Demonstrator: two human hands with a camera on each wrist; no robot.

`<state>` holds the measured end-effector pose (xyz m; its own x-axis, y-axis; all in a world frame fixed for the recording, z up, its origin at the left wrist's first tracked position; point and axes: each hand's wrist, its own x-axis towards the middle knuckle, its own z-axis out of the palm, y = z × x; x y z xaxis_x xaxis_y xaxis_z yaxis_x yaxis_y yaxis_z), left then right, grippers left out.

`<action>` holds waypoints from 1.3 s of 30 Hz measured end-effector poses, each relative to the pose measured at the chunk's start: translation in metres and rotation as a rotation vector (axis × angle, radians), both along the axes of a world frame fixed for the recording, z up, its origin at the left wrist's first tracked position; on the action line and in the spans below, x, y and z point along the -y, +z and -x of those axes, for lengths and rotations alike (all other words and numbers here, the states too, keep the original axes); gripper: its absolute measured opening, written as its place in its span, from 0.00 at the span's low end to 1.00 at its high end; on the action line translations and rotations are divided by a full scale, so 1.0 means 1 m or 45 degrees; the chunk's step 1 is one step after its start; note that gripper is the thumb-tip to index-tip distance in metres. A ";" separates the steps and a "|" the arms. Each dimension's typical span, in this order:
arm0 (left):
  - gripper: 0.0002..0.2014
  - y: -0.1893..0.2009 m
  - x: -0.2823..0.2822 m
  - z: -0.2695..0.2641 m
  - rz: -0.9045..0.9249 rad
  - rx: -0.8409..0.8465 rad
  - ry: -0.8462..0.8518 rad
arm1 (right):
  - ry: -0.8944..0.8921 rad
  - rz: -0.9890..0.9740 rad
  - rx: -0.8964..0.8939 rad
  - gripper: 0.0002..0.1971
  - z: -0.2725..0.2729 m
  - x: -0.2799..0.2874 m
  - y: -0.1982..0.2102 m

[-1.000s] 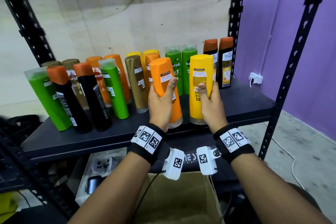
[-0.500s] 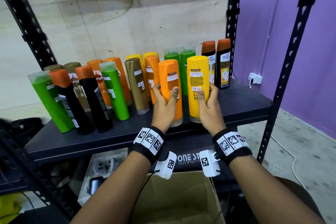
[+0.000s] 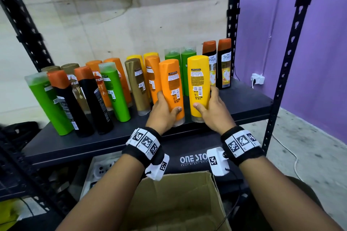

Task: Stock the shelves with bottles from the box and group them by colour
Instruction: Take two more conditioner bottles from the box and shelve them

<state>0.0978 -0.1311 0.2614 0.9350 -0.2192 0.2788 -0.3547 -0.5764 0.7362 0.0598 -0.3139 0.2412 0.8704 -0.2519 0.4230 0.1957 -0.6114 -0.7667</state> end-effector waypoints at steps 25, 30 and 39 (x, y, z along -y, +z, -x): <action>0.34 0.015 0.055 -0.054 -0.019 -0.147 0.263 | -0.084 -0.022 -0.214 0.34 -0.092 0.005 0.020; 0.32 0.014 0.059 -0.062 -0.020 -0.129 0.283 | -0.118 -0.041 -0.193 0.34 -0.099 0.002 0.017; 0.31 0.011 0.065 -0.072 -0.022 -0.117 0.341 | -0.148 -0.037 -0.131 0.34 -0.106 -0.001 0.010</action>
<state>0.1697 -0.1962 0.2721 0.9814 0.0346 0.1887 -0.1206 -0.6535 0.7472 0.1662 -0.3126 0.2515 0.8730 -0.3645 0.3240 0.0441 -0.6028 -0.7967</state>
